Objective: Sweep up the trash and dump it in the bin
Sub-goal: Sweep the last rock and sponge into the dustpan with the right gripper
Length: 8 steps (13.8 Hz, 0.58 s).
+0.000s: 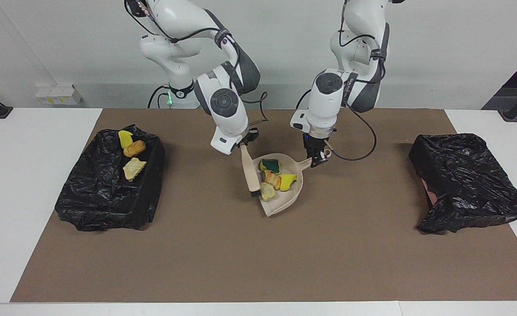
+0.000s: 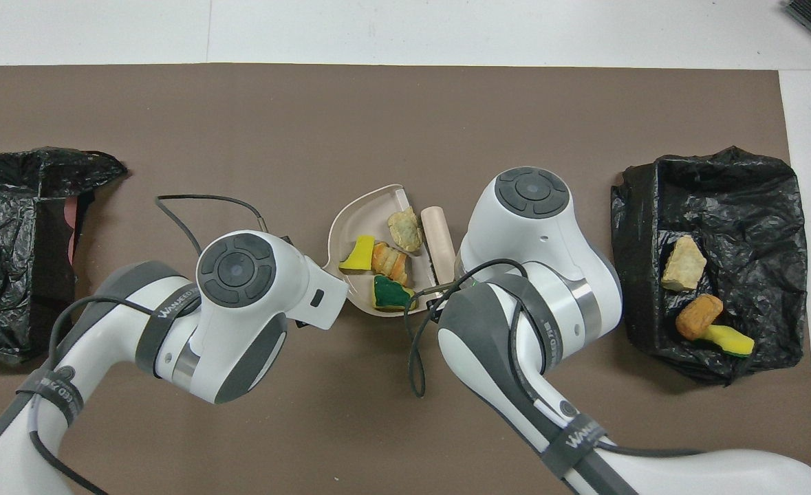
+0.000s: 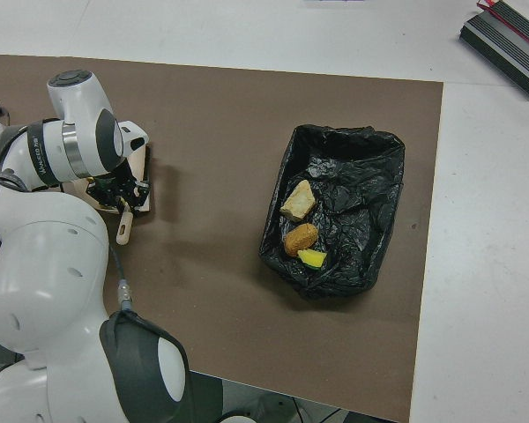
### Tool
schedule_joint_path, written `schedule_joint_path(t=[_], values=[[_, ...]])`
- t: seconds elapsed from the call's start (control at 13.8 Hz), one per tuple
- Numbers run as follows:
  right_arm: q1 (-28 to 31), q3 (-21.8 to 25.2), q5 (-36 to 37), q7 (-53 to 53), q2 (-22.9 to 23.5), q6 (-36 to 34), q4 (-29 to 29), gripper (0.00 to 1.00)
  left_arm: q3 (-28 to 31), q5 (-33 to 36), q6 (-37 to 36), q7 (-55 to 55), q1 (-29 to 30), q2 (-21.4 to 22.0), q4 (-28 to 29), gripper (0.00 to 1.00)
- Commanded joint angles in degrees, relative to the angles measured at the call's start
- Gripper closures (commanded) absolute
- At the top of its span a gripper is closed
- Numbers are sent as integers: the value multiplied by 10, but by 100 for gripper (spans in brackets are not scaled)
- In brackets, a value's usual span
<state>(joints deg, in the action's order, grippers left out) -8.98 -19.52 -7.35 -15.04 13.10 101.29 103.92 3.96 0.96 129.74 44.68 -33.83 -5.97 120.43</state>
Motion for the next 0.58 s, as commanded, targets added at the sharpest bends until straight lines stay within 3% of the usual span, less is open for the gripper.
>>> schedule_joint_path(t=[0.0, 0.29, 0.51], values=[[12, 22, 11, -12, -66, -38, 15, 100, -1, -25, 31, 37, 10, 2, 10, 100], [11, 33, 4, -38, -143, -136, 15, 100, -1, -88, 35, 111, 47, -8, -7, 100], [4, 27, -27, -89, -190, -155, 69, 100, -1, -105, -43, 167, 90, -12, -69, 100]])
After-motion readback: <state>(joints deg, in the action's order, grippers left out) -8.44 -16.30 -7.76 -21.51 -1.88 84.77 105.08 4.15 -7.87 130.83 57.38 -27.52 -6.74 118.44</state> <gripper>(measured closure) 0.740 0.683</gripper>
